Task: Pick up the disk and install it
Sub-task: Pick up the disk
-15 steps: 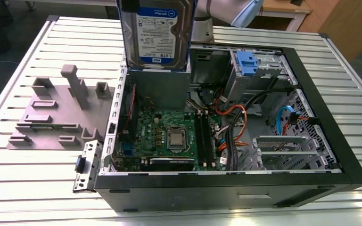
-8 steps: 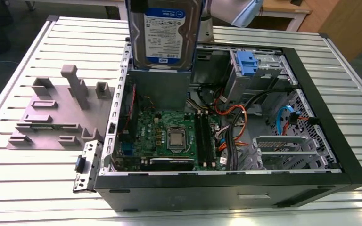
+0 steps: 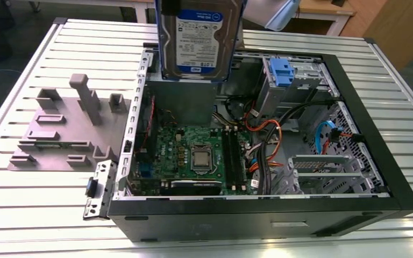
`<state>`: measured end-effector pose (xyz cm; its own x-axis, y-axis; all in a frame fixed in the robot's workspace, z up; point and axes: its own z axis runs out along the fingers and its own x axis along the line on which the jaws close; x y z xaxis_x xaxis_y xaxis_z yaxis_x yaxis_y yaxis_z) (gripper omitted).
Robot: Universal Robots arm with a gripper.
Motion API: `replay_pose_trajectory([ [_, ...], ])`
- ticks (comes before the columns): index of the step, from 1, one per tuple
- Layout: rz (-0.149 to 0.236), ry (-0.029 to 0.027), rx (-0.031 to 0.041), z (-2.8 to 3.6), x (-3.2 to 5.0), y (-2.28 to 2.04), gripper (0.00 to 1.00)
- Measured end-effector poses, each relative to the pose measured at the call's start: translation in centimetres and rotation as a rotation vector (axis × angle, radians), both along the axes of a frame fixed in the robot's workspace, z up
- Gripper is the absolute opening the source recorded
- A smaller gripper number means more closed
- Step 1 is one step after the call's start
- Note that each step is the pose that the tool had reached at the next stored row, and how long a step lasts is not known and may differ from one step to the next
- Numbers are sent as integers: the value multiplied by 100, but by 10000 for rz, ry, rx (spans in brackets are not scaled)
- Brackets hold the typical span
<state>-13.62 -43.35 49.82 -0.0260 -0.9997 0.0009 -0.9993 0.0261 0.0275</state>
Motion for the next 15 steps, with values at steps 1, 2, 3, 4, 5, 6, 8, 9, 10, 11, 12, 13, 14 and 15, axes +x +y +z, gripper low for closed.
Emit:
replay_pose_trajectory([
  [1,0,0,-1,0,18,0,36],
  [2,1,0,-1,0,32,0,36],
  [3,0,0,0,0,45,0,36],
  [4,0,0,0,0,56,0,36],
  [5,0,0,0,-1,67,0,36],
  [6,1,0,1,-1,78,0,36],
  [8,0,0,0,-1,101,0,36],
  [9,0,0,0,-2,114,0,36],
  [10,0,0,0,-2,126,0,36],
  [11,0,0,0,-2,140,0,36],
  [12,0,1,0,-2,155,0,36],
  [13,0,0,0,-2,170,0,36],
  [14,0,0,0,-2,186,0,36],
  [15,0,1,0,-2,206,-1,36],
])
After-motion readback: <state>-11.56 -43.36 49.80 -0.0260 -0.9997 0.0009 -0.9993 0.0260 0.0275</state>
